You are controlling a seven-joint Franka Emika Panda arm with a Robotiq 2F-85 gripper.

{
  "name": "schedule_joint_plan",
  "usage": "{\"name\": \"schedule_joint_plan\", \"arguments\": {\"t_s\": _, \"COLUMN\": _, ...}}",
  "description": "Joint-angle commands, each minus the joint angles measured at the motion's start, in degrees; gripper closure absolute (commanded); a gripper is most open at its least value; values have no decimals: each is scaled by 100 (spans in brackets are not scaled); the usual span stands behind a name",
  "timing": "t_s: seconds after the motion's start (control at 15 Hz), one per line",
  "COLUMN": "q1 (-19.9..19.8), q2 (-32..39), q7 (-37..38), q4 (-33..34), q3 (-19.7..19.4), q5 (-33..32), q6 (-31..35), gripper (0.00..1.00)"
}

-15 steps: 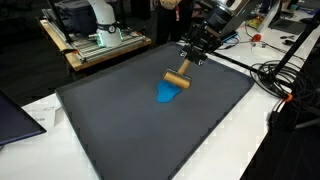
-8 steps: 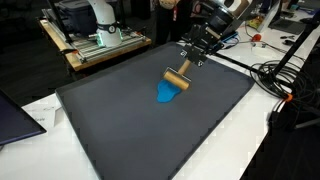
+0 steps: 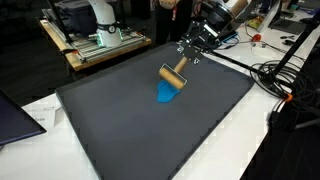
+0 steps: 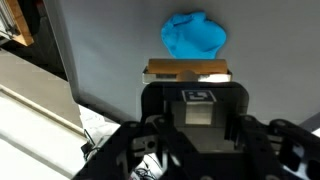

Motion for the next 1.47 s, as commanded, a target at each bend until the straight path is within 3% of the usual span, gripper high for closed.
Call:
{"name": "schedule_joint_plan", "arguments": {"t_s": 0.0, "q1": -56, "q2": 8, "q7": 29, "q4": 37, "q3": 89, "q5": -49, "q6": -40, "gripper": 77}}
{"name": "schedule_joint_plan", "arguments": {"t_s": 0.33, "q1": 39, "q2": 141, "q7": 612, "q4": 110, "q3": -43, "q5": -285, "q6": 166, "gripper": 77}}
{"name": "schedule_joint_plan", "arguments": {"t_s": 1.4, "q1": 336, "q2": 1004, "q7": 2326, "q4": 536, "q3": -223, "q5": -1501, "q6": -91, "gripper": 77}}
